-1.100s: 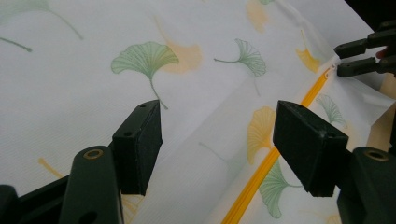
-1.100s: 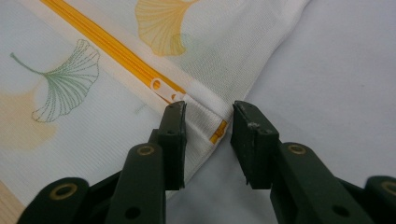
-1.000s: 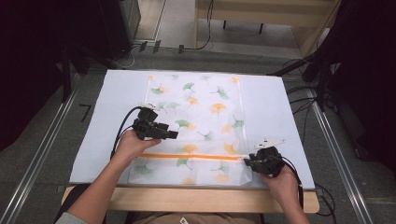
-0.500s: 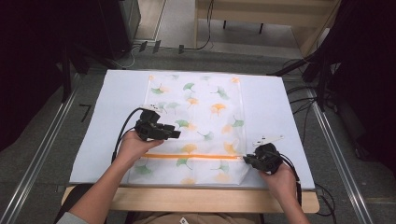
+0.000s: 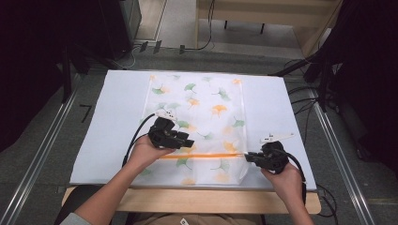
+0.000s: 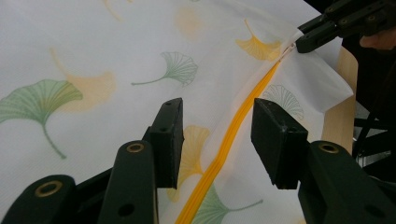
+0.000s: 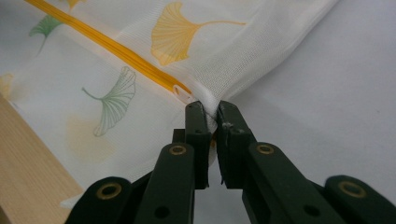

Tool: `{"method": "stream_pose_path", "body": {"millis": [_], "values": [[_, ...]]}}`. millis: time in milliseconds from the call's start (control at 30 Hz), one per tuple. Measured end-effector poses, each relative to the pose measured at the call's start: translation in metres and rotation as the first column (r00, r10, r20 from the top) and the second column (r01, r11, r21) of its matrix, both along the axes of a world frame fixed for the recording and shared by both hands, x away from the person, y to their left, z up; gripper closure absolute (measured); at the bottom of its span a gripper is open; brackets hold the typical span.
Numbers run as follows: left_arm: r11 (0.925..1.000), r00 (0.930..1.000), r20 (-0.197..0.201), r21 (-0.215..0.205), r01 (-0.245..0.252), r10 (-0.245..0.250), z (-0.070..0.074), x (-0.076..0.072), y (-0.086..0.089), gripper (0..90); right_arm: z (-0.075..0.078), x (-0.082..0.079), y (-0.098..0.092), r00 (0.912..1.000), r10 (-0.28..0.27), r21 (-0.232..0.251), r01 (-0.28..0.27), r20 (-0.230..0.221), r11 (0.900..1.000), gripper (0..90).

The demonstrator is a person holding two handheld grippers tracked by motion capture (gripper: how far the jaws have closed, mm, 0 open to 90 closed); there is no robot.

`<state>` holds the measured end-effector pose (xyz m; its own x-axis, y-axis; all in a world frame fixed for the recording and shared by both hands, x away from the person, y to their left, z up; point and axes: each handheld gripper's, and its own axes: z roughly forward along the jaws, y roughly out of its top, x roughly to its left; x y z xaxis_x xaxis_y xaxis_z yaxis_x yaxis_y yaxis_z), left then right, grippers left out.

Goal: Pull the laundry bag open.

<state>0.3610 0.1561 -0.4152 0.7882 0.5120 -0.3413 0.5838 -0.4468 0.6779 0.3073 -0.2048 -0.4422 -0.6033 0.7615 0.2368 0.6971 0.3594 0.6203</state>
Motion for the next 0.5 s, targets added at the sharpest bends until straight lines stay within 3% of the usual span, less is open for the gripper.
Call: {"method": "stream_pose_path", "body": {"millis": [167,233,400,500], "values": [[0.9991,0.9994,-0.021,-0.033,0.026,-0.027,0.000,-0.004,-0.012,59.9,0.005,-0.001,0.001,1.0000,0.003,0.010,-0.003,0.005,1.000,86.2],[0.9988,0.9989,-0.019,-0.025,0.043,-0.043,-0.001,-0.006,-0.018,60.4,0.007,-0.001,0.001,0.9997,0.015,0.022,-0.015,0.019,1.000,86.1],[0.9980,0.9975,0.030,0.003,0.064,-0.064,-0.003,-0.012,-0.031,61.1,0.009,-0.001,0.000,0.9995,0.016,0.031,-0.016,0.029,0.999,86.1],[0.9966,0.9959,0.039,0.000,0.082,-0.082,-0.005,-0.015,-0.038,61.6,0.009,-0.001,0.000,0.9996,0.018,0.029,-0.018,0.024,0.999,86.1]]}}
